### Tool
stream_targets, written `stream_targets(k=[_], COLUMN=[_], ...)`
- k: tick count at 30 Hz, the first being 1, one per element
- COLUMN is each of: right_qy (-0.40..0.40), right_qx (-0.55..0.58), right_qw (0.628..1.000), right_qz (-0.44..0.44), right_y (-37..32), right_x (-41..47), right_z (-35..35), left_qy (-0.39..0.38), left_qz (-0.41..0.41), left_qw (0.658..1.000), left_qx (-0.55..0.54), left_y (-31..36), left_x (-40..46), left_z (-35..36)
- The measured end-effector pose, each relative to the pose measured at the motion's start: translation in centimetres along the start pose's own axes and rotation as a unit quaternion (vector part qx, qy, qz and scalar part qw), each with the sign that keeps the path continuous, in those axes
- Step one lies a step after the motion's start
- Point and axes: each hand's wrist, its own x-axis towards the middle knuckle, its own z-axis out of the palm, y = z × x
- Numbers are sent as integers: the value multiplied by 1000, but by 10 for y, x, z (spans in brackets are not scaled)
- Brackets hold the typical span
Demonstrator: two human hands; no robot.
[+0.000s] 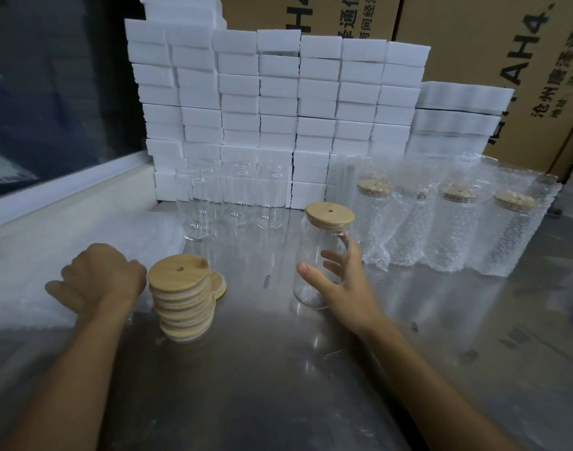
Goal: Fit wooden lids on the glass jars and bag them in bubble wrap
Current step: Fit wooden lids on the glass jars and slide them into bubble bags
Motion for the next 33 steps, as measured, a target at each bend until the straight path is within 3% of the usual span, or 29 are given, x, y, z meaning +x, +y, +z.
stream_targets(k=[8,13,18,20,23,27,30,33], right_qy=[22,114,277,302,254,109,35,32], right_qx=[-52,-86,-77,-68,-43,-56,-101,-133], right_qw=[998,989,956,945,952,968,967,957], right_qz=[28,29,-64,-109,-163,-221,-233,-254], right_y=[5,6,-9,-19,-32,-38,-37,-36], right_x=[0,0,0,-2,-10,-24,-27,-25], right_z=[-5,-6,-8,-5,2,13,19,22], left_qy=[22,110,194,211,181,69,-12,-90], left_qz=[6,57,205,260,338,378,354,299], left_qw=[999,991,931,901,856,805,804,805], left_qx=[27,-56,-229,-276,-346,-452,-477,-504], left_y=[0,7,30,41,59,80,86,89], left_x=[3,4,-11,-24,-50,-94,-113,-123], left_z=[9,-3,-33,-42,-50,-47,-34,-21])
